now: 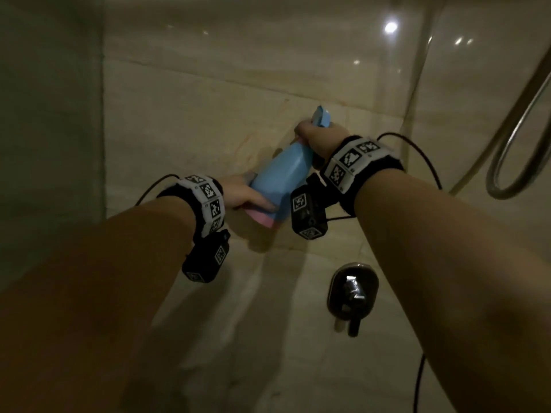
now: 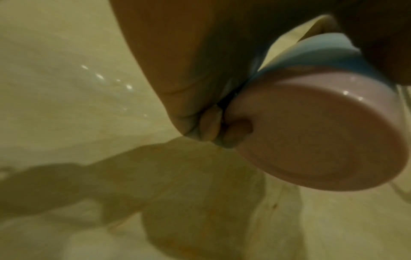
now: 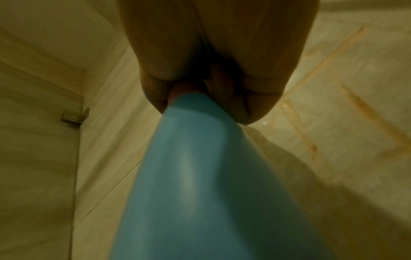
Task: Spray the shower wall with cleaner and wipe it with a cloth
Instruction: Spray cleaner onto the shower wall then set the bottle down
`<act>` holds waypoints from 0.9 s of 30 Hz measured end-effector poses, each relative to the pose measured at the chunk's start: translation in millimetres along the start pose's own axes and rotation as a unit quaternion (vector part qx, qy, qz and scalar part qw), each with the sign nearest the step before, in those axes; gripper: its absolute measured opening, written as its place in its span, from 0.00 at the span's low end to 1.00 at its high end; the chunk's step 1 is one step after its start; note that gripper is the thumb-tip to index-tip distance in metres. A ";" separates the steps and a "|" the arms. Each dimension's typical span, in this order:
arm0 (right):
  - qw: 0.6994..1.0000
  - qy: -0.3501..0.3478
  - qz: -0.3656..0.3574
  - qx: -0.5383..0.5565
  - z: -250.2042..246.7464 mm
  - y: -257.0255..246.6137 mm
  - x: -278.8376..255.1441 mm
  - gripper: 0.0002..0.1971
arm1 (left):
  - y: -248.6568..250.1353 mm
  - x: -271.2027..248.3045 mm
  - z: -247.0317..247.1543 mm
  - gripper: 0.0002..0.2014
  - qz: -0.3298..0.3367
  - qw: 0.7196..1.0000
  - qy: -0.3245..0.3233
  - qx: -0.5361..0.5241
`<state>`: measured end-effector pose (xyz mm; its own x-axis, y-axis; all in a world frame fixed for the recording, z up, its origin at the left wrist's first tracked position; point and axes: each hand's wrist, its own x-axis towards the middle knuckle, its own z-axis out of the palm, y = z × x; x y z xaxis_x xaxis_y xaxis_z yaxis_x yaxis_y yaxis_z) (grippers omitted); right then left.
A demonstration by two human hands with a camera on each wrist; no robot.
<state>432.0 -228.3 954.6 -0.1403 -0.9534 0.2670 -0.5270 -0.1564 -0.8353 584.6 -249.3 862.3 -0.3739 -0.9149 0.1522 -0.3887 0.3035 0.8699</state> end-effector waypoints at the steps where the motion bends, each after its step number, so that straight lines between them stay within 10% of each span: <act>1: 1.000 -0.002 0.001 -0.012 7.0 1.6 -0.7 0.27 | -5.4 -5.7 -1.9 0.50 -0.004 1.000 0.005 -0.005; 6: 0.999 -0.032 -0.013 -0.040 41.5 11.3 -15.6 0.12 | -39.5 -30.5 -10.4 0.49 -0.042 0.999 0.012 -0.012; 27: 0.992 -0.105 0.068 -0.005 119.7 70.9 -40.7 0.16 | -113.2 -87.7 7.8 0.47 -0.155 0.988 -0.004 0.010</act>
<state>500.6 -231.4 826.9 -0.0334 -0.9984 0.0455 -0.5244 -0.0213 -0.8512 654.9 -201.3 746.8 -0.2403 -0.9629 -0.1232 -0.5026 0.0149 0.8644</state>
